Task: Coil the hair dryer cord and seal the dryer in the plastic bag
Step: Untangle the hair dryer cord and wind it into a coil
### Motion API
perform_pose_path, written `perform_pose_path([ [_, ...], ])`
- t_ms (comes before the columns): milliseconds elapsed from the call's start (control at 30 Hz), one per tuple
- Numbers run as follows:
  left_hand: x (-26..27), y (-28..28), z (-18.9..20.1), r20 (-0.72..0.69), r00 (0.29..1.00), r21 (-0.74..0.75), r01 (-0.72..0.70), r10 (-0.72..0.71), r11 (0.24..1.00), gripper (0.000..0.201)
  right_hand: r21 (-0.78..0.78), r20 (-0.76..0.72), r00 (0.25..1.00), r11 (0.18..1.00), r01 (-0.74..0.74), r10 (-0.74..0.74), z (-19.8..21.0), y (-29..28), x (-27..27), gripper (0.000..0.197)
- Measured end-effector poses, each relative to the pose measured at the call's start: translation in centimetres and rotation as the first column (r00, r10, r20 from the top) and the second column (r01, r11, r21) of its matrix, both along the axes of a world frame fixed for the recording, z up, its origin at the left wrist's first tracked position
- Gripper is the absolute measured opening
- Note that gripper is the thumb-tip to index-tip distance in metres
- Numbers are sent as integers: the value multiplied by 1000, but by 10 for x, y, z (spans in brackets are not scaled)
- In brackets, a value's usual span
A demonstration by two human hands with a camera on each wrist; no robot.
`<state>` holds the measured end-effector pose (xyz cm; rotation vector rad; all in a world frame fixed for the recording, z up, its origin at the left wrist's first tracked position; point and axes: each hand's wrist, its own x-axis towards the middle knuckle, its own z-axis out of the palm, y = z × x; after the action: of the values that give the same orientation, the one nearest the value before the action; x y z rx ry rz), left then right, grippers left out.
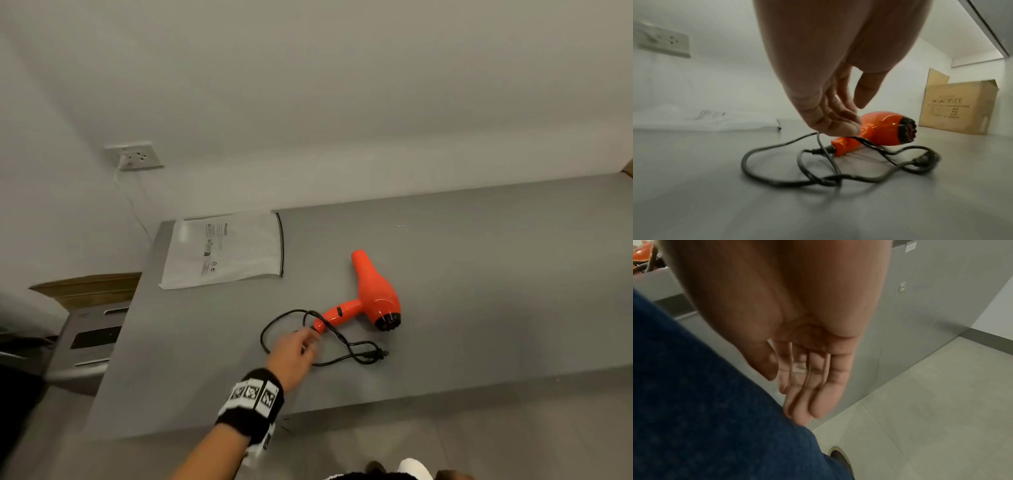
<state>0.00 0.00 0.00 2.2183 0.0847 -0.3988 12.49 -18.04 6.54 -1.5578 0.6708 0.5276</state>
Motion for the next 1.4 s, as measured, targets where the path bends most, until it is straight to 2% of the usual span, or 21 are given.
perform_pose_path([
  [67,31,2,-1,164,986,205,-44,10,978,27,32,40,998,999,-40,39,-6,-2,3,60],
  [133,58,5,-1,206,978,312,-63,-3,948,43,30,78,989,991,-129,127,-10,-3,3,49],
  [233,79,5,-12,83,989,483,69,-124,873,52,42,-10,997,996,-77,78,-10,-6,7,60],
  [300,84,9,-17,-11,983,560,160,-186,813,42,43,-4,996,995,-88,88,-2,-8,6,58],
  [367,84,14,-17,2,981,580,157,-195,800,29,85,28,991,988,-129,127,-6,-10,6,52],
  [400,83,16,-15,27,981,567,144,-193,811,25,143,37,991,980,-136,132,-9,-10,4,55],
  [500,76,22,0,120,980,452,89,-159,888,19,309,13,993,944,-117,119,-26,-10,9,94],
  [567,67,22,15,195,978,309,14,-78,951,17,344,-17,978,920,-187,206,-15,-6,7,106],
  [600,61,23,24,231,973,227,-42,-12,973,17,363,28,969,900,-240,247,-11,-16,-1,108],
  [666,48,24,40,275,951,43,-161,143,986,20,326,79,942,884,-335,327,-13,-51,-29,103],
  [733,34,24,51,266,922,-126,-255,281,959,24,8,-15,883,883,-469,470,-29,-97,-68,79],
  [766,28,24,55,254,907,-202,-289,335,936,26,-93,-61,827,822,-562,559,-45,-123,-90,67],
  [833,18,22,62,210,884,-331,-337,417,882,28,-119,-91,742,732,-671,665,-67,-156,-124,50],
  [866,14,21,64,187,878,-379,-348,440,857,28,-126,-52,730,721,-682,682,-68,-160,-133,48],
  [933,7,17,67,148,871,-453,-362,469,815,26,-97,91,744,750,-655,662,-56,-138,-120,52],
  [1033,2,10,70,102,867,-526,-369,488,766,25,-9,298,735,772,-636,609,-22,-81,-98,39],
  [1100,0,7,72,79,866,-559,-372,495,741,24,78,386,757,800,-595,526,1,-49,-93,38],
  [1166,-2,5,74,57,863,-584,-379,502,718,23,104,413,788,836,-539,456,16,-23,-89,39],
  [1233,-4,6,78,40,862,-589,-388,505,709,21,94,410,807,861,-500,424,23,-7,-87,31],
  [1300,-4,7,83,41,875,-543,-386,483,746,17,90,408,819,875,-476,404,27,2,-85,25],
  [1400,-2,6,85,88,925,-385,-311,370,869,19,68,415,811,875,-479,411,30,9,-85,22],
])
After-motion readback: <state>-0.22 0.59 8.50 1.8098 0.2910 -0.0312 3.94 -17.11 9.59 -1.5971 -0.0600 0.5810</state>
